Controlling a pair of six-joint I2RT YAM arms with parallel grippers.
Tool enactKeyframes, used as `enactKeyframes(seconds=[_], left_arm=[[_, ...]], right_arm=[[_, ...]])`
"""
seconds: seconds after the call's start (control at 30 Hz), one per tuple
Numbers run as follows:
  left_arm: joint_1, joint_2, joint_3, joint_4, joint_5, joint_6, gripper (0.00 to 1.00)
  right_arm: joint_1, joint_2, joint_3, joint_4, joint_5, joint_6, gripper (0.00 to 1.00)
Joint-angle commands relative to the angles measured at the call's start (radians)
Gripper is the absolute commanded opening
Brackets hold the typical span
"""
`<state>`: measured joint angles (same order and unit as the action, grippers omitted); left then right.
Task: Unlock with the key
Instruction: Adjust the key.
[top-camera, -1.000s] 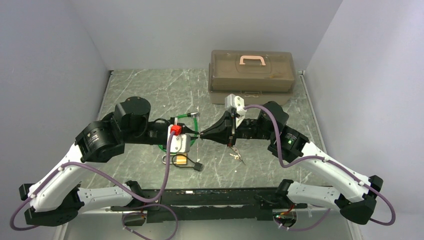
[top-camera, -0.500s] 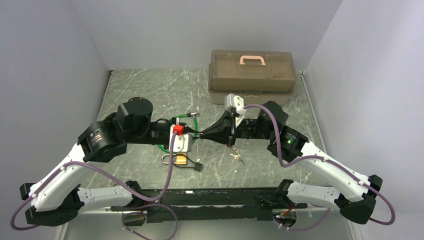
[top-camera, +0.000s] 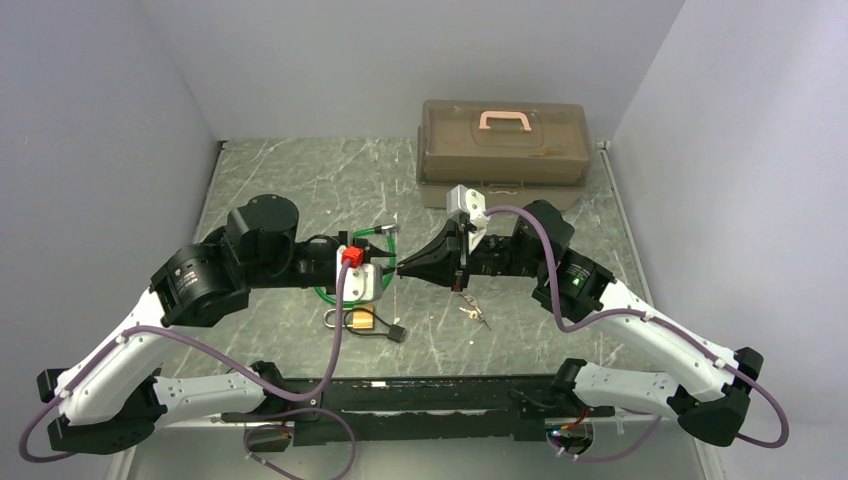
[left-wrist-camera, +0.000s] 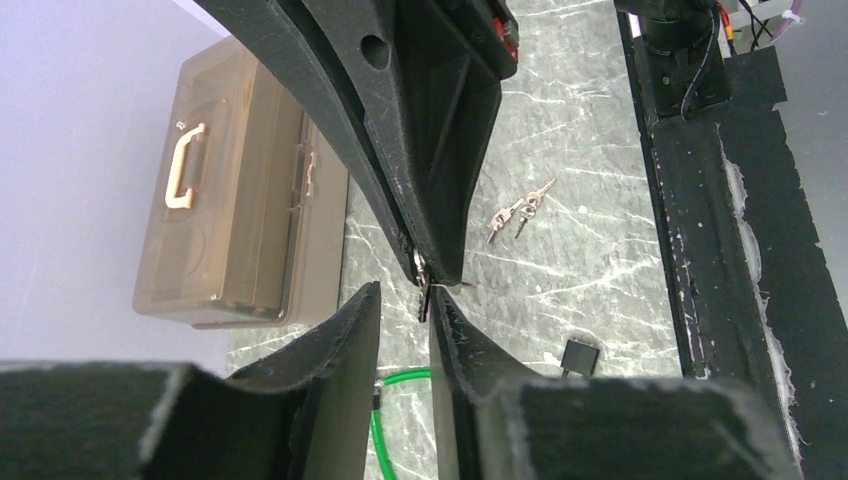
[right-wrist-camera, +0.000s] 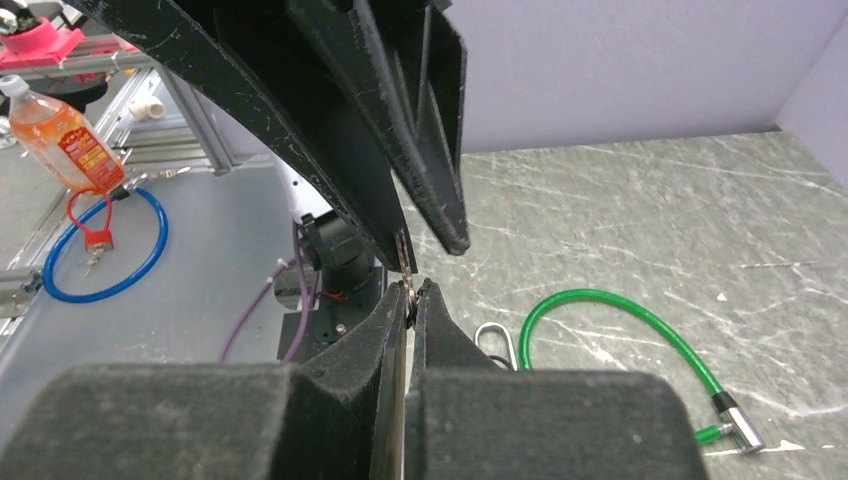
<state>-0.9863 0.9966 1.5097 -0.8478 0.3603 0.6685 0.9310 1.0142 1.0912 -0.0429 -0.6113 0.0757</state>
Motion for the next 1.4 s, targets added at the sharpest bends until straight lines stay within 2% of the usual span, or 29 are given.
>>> enactKeyframes(seconds=[0.0,0.23,0.3,0.33,0.53,0.67,0.83,1.0,1.2,1.3,1.37], left_arm=[[-0.005,-0.015,0.018,0.040,0.002,-0.013,0.25],[-0.005,-0.018,0.003,0.028,0.007,-0.001,0.00],[-0.005,-0.017,0.004,0.030,0.000,-0.005,0.00],[-0.005,-0.015,0.006,0.031,-0.006,-0.008,0.00],[0.006,-0.015,0.008,0.036,-0.021,-0.077,0.00],[0.017,-0.013,0.011,0.017,0.021,-0.130,0.00],[0.030,-0.011,0.026,-0.002,0.077,-0.159,0.00],[0.032,-0.005,0.048,-0.041,0.140,-0.165,0.00],[0.033,-0.009,0.048,-0.073,0.195,-0.146,0.00],[0.034,-0.018,0.047,-0.085,0.233,-0.101,0.00],[0.034,-0.011,0.075,-0.110,0.283,-0.062,0.00]], right_arm=[[0.005,0.000,0.050,0.049,-0.014,0.007,0.00],[0.008,-0.007,0.047,0.052,-0.014,0.013,0.00],[0.009,-0.007,0.048,0.048,-0.021,0.012,0.00],[0.009,-0.008,0.052,0.046,-0.023,0.009,0.04],[0.008,-0.055,0.100,-0.071,0.040,-0.064,0.55],[0.008,-0.091,0.137,-0.135,0.098,-0.134,0.63],[0.006,-0.086,0.172,-0.174,0.095,-0.163,0.61],[0.006,-0.048,0.185,-0.166,0.033,-0.165,0.44],[0.006,0.010,0.243,-0.240,-0.084,-0.181,0.30],[0.007,0.023,0.254,-0.273,-0.094,-0.189,0.30],[0.006,0.010,0.242,-0.274,-0.062,-0.190,0.36]])
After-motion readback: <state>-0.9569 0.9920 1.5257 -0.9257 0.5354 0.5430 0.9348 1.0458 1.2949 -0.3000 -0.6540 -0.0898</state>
